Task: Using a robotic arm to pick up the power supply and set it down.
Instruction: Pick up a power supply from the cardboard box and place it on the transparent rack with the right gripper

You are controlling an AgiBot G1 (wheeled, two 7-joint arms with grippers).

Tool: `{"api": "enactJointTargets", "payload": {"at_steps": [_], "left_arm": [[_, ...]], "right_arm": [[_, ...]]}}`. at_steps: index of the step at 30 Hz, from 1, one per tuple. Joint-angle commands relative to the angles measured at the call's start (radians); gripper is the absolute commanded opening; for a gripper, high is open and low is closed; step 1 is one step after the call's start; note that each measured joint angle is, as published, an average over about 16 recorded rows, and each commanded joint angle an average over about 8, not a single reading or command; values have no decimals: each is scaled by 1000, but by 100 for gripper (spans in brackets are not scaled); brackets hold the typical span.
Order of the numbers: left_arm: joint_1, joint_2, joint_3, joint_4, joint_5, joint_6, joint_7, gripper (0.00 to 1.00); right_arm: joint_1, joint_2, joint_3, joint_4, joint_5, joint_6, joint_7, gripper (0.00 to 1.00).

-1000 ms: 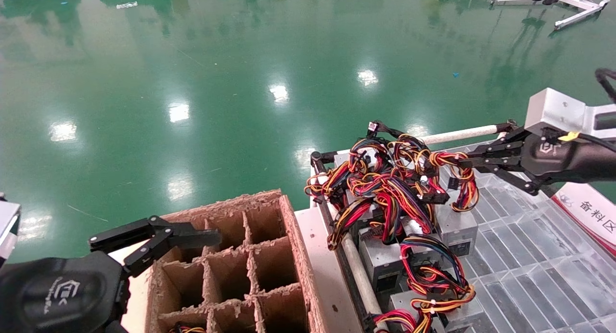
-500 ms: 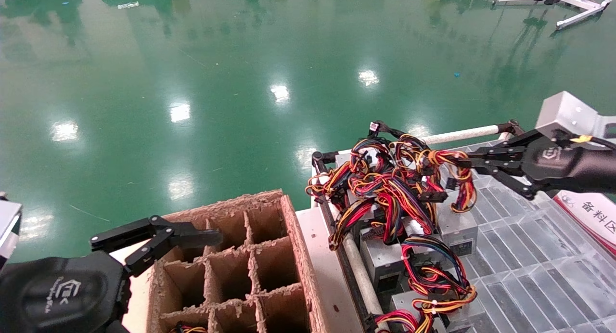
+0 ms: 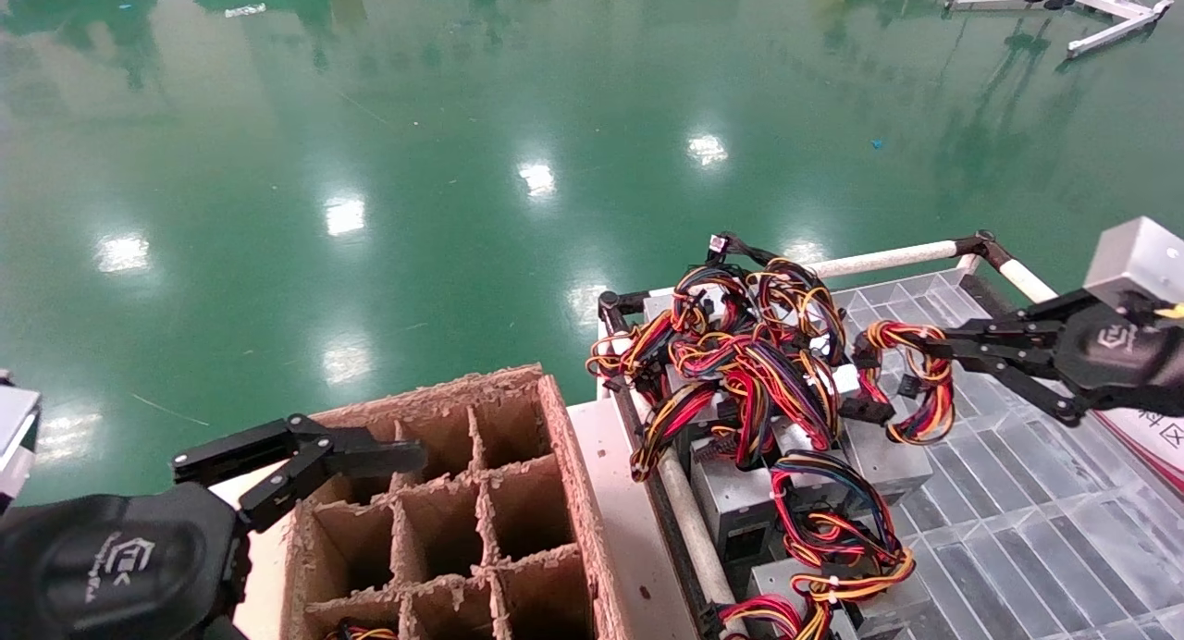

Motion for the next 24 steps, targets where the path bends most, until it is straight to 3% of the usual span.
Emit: {"api": "enactJointTargets", "payload": {"at_steps": [1,15,16,23,24], "left_arm": [[0,0,0,0,0,0,0,100],[0,0,0,0,0,0,0,100],[0,0,0,0,0,0,0,100],[0,0,0,0,0,0,0,100],[0,0,0,0,0,0,0,100]], "right_arm": [[-14,16,2,17,8,8,9,0],[-138,121,6,171,86,115,95,0],[-146,124,5,177,90,122,97,4],[-180,125,3,191,106,157,101,92],[-182,125,3,191,107,159,101,100]]}}
